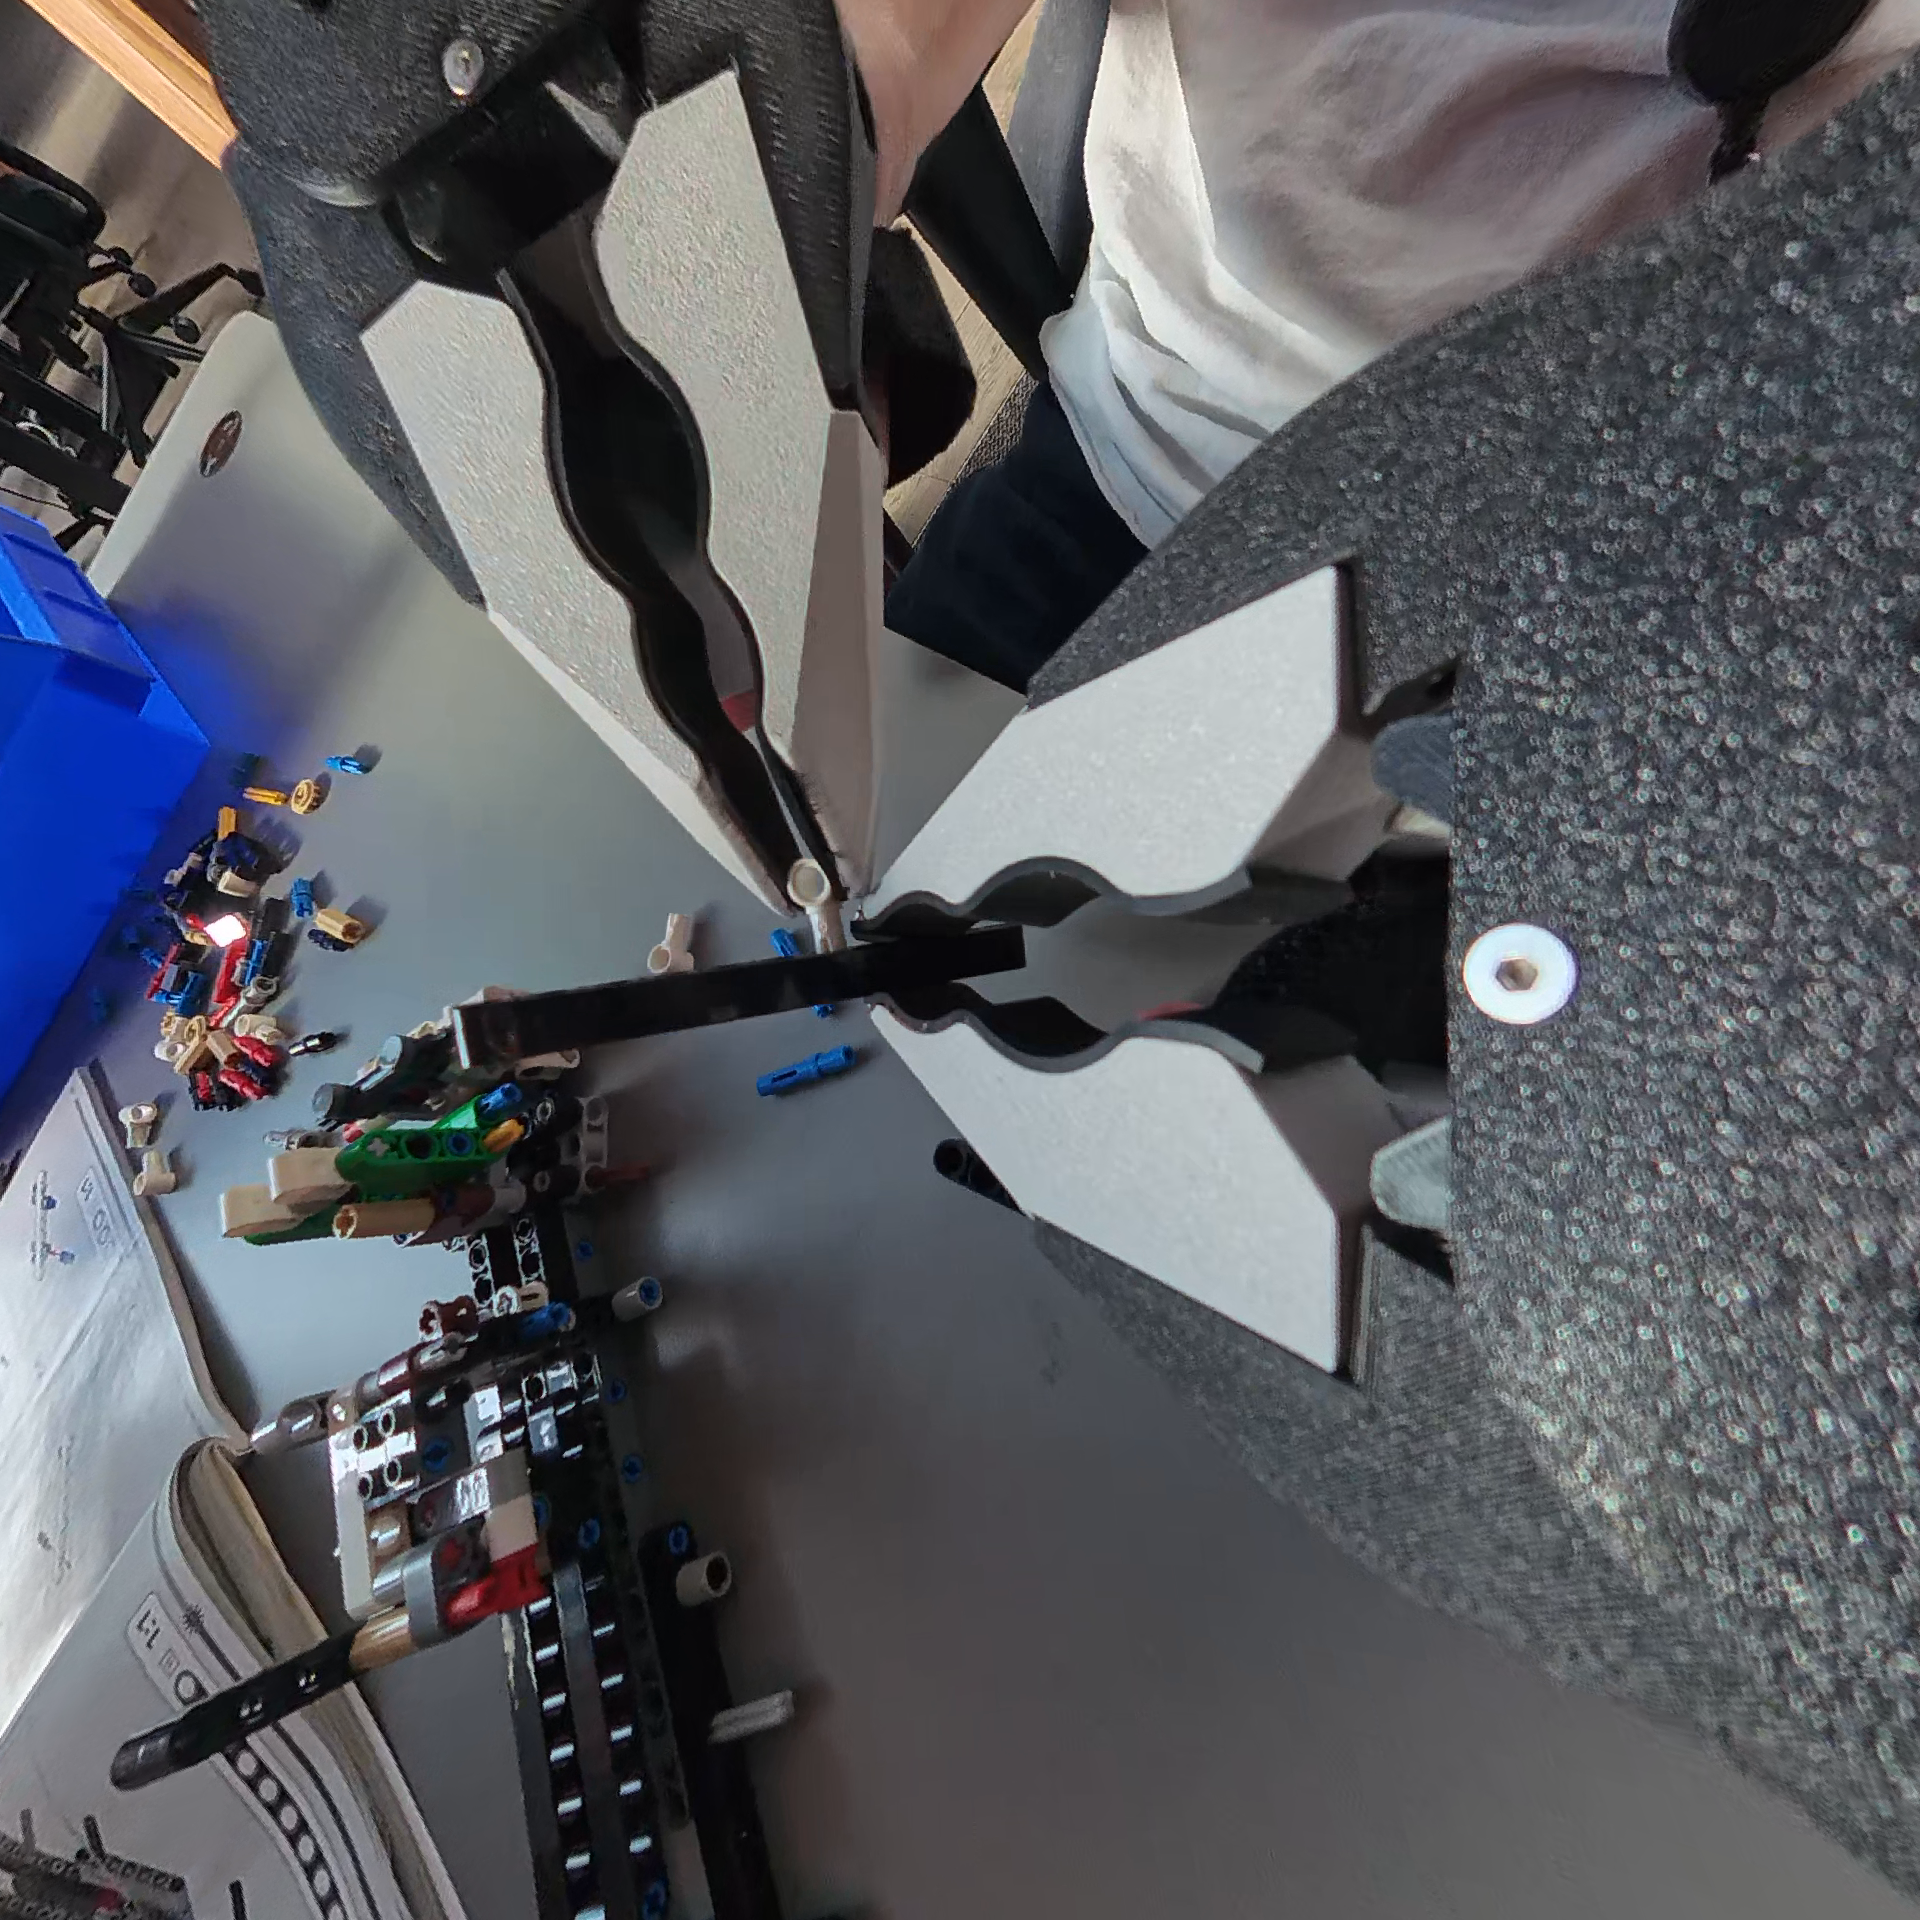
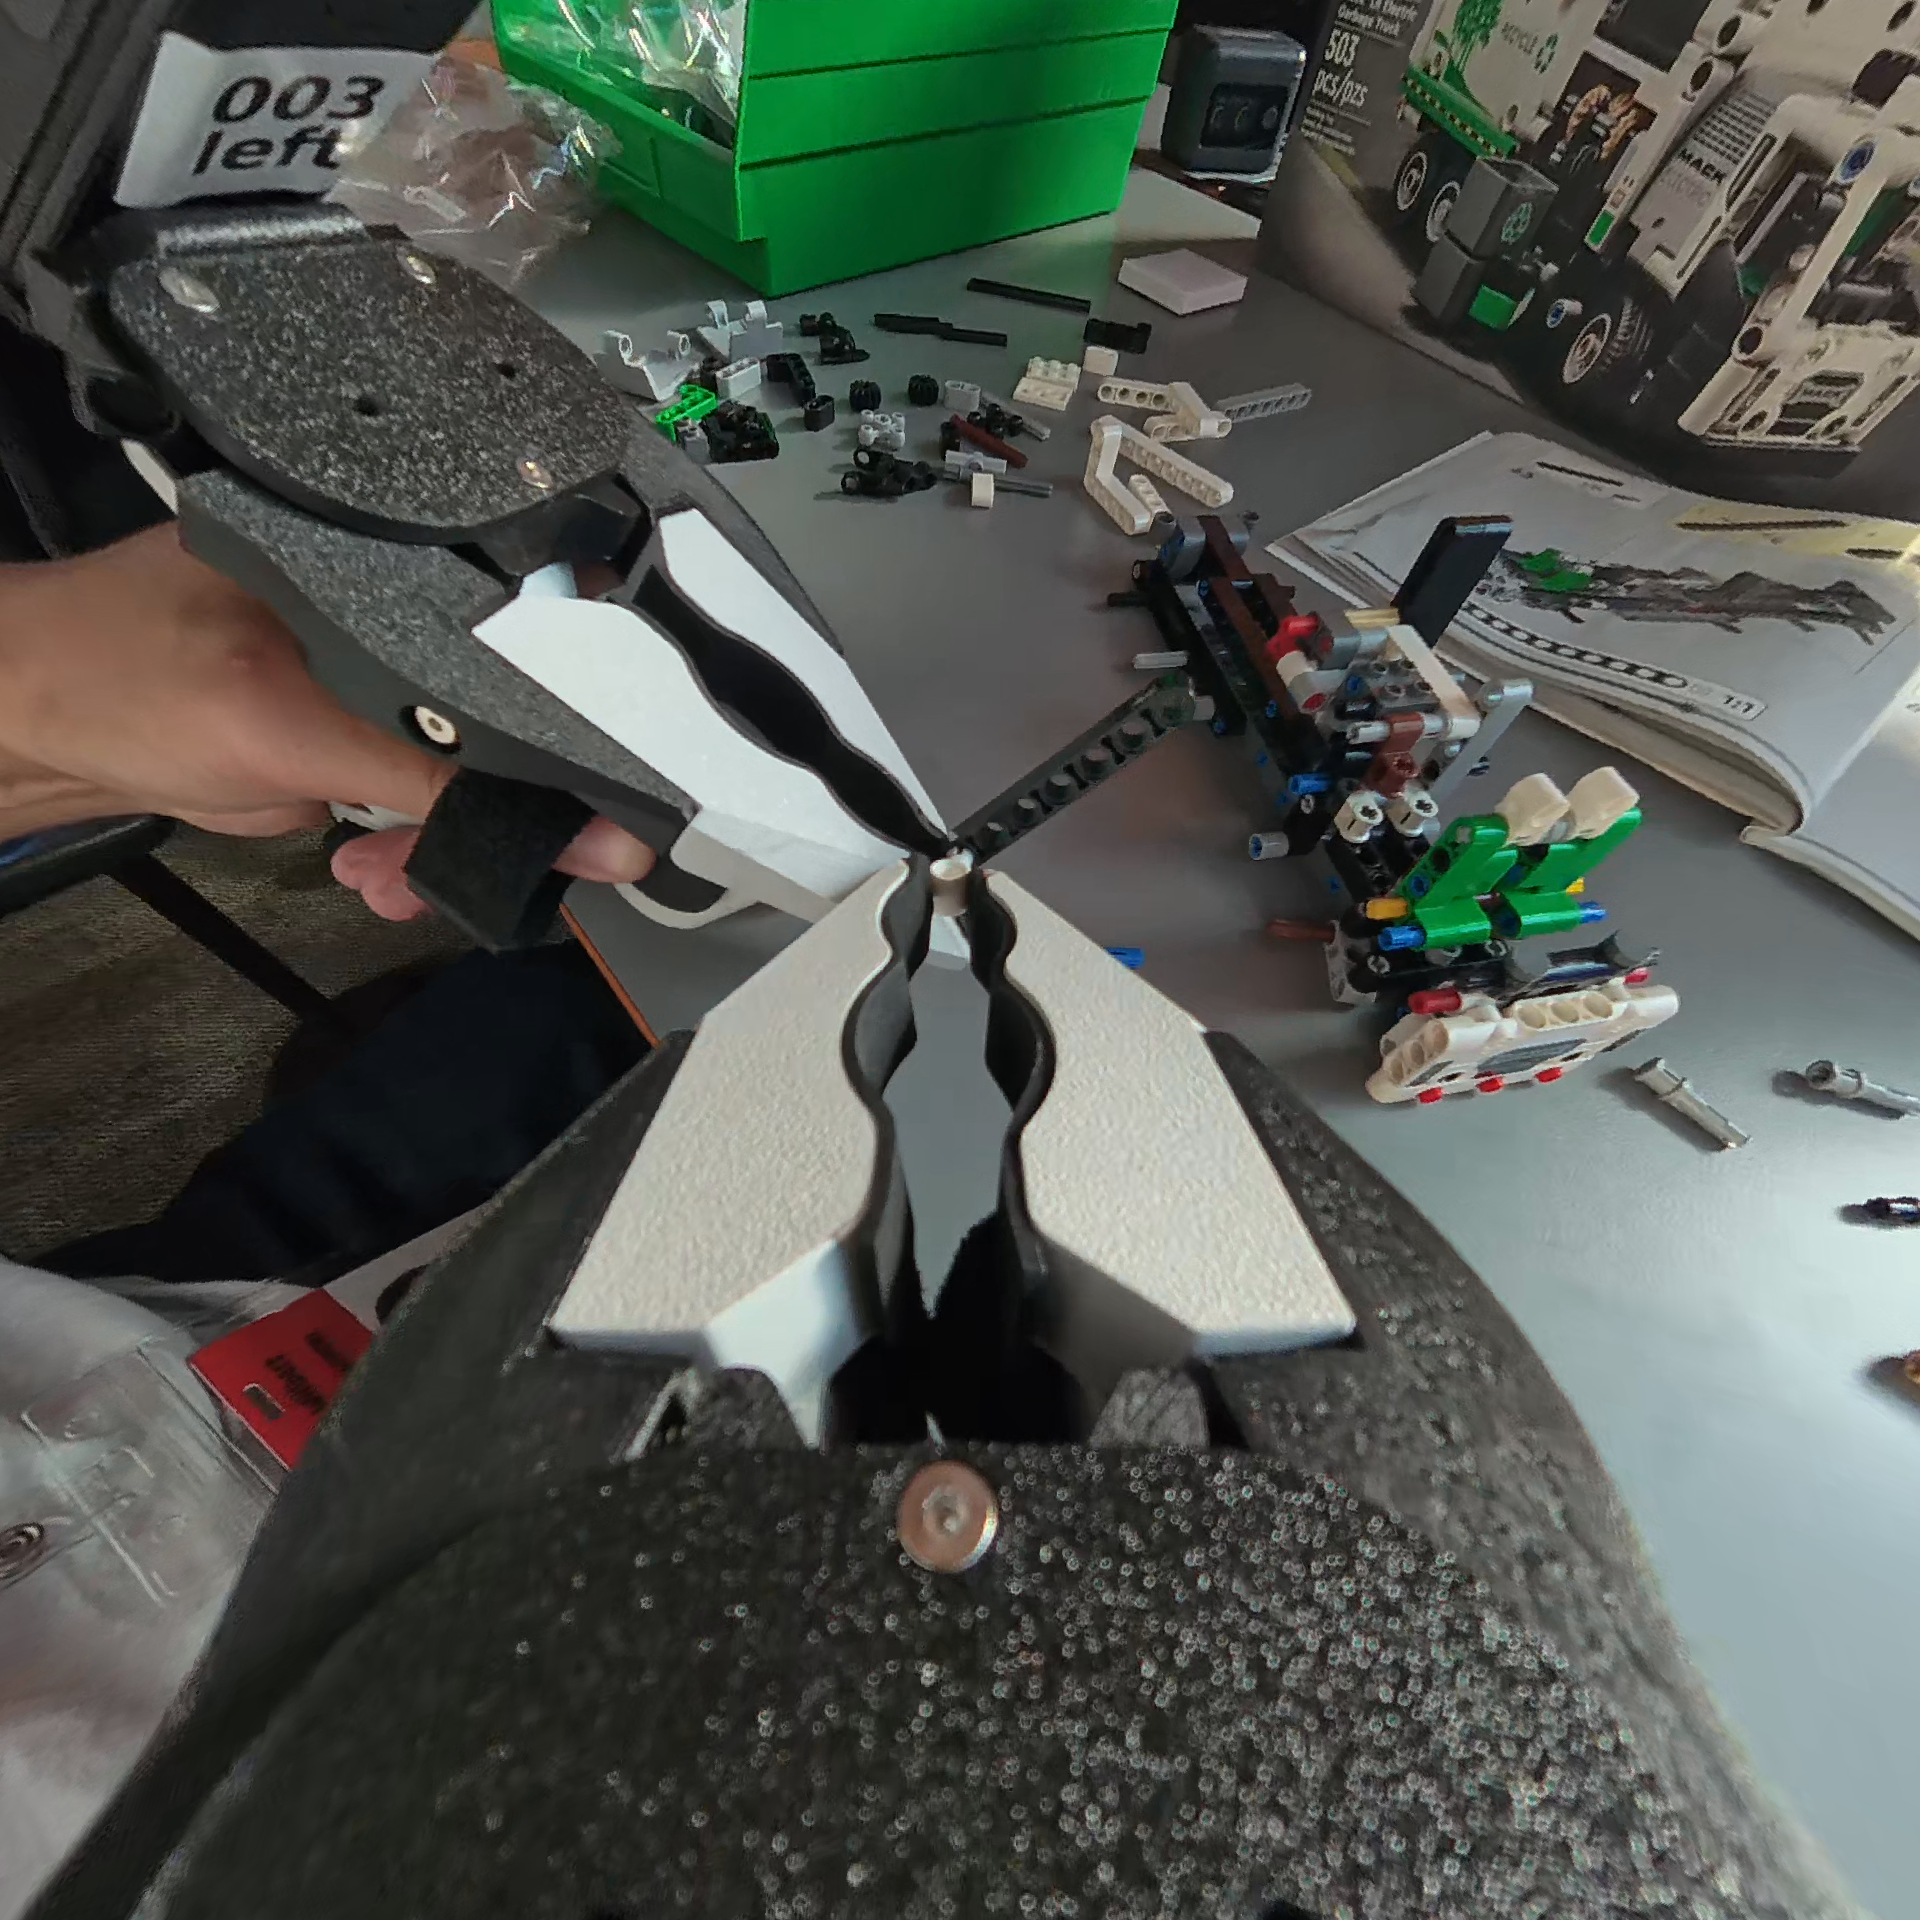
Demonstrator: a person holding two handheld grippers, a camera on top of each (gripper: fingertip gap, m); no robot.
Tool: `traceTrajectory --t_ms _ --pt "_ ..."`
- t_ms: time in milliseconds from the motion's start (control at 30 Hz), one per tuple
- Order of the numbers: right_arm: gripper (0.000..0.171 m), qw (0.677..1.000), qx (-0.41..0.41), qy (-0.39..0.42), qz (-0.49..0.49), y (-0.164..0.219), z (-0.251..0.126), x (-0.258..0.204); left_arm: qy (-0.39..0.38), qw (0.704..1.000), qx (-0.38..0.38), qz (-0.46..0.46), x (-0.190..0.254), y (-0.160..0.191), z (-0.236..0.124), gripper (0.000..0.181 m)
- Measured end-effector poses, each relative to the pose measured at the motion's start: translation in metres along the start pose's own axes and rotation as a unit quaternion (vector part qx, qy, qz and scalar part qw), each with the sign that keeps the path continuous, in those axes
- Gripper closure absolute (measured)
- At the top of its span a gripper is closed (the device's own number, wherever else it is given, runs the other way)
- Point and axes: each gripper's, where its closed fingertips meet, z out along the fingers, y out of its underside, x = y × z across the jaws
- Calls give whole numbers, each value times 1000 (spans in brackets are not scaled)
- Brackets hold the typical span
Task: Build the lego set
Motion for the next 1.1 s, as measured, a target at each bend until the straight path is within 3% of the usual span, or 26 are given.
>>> traceTrajectory --t_ms 167,433,700,933,1000,1100 --pt "165 1000 3 -5 14 0 0 0 -1 1000 -1 3 0 0 0 174" --pt "165 976 -20 9 -216 3 -6 -2 16 999 -17 38 7 5 0 174" --pt "166 878 -69 11 -474 5 -11 -9 81 995 -44 29 16 9 -2 175" --pt "166 814 -122 27 -568 2 -7 -4 93 994 -45 -18 11 7 -2 175" --pt "166 818 -124 40 -560 -4 -6 -1 84 996 -39 -15 10 6 -2 175" --pt "166 850 -111 21 -515 -4 -4 -8 78 996 -37 -5 10 6 -1 175"
